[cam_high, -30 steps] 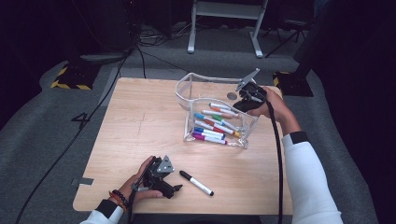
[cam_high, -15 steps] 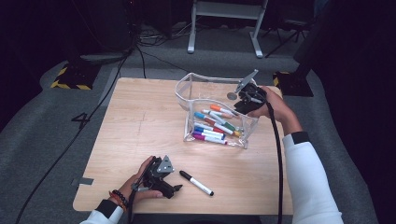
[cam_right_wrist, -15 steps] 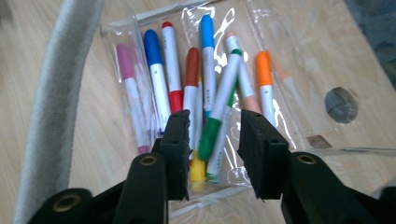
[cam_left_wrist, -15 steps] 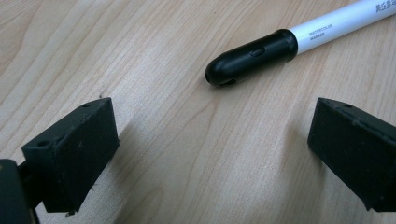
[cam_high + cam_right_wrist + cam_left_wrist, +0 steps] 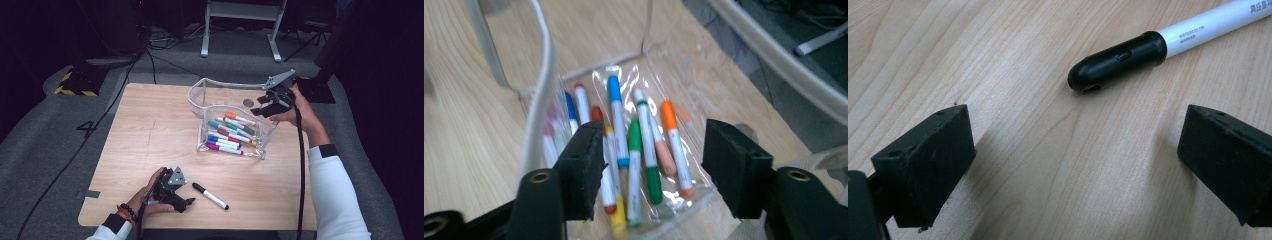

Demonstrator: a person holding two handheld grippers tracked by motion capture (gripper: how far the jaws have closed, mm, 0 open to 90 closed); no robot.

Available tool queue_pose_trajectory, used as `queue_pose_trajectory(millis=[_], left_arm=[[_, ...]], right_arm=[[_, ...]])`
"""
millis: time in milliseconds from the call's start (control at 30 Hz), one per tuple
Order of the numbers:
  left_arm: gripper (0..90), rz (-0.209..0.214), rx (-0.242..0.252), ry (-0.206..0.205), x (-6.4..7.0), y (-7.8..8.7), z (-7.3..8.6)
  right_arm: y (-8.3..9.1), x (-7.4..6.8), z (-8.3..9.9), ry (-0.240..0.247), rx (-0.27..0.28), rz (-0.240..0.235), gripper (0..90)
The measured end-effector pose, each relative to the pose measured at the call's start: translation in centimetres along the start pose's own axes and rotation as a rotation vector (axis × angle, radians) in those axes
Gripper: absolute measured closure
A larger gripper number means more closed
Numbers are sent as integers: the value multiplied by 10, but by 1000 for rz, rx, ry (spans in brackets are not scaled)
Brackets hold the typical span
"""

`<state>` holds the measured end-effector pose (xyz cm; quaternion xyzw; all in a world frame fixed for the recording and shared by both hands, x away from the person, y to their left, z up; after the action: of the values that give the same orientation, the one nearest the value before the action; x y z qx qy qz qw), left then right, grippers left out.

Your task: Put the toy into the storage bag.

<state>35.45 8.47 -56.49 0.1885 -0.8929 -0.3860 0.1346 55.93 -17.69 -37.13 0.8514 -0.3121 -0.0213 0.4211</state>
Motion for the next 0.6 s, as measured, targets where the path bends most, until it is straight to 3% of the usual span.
queue_pose_trajectory(millis=[233, 367, 467, 533, 600], left_arm=[[21, 0, 0, 0, 0, 0, 0], [21, 0, 0, 0, 0, 0, 0], [21, 0, 0, 0, 0, 0, 0], [21, 0, 0, 0, 0, 0, 0], [21, 0, 0, 0, 0, 0, 0]], right_arm=[[16, -1, -6, -97, 119, 17, 328], [33, -6, -8, -102, 187, 51, 307], [45, -15, -9, -109, 230, 39, 296], [52, -21, -9, -107, 261, 57, 296], [60, -29, -9, -111, 294, 34, 296]])
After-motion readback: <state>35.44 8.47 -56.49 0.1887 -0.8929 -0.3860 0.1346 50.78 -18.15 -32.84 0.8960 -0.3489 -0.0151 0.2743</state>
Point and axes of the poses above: each handheld gripper's, and its own axes: y roughly backward along the jaws, z roughly out of its underside, x roughly to its right, the point moved 8 cm from there along -y, roughly forward along the jaws, and after that the axes turned 6 degrees about z, right-handed, at the moved point
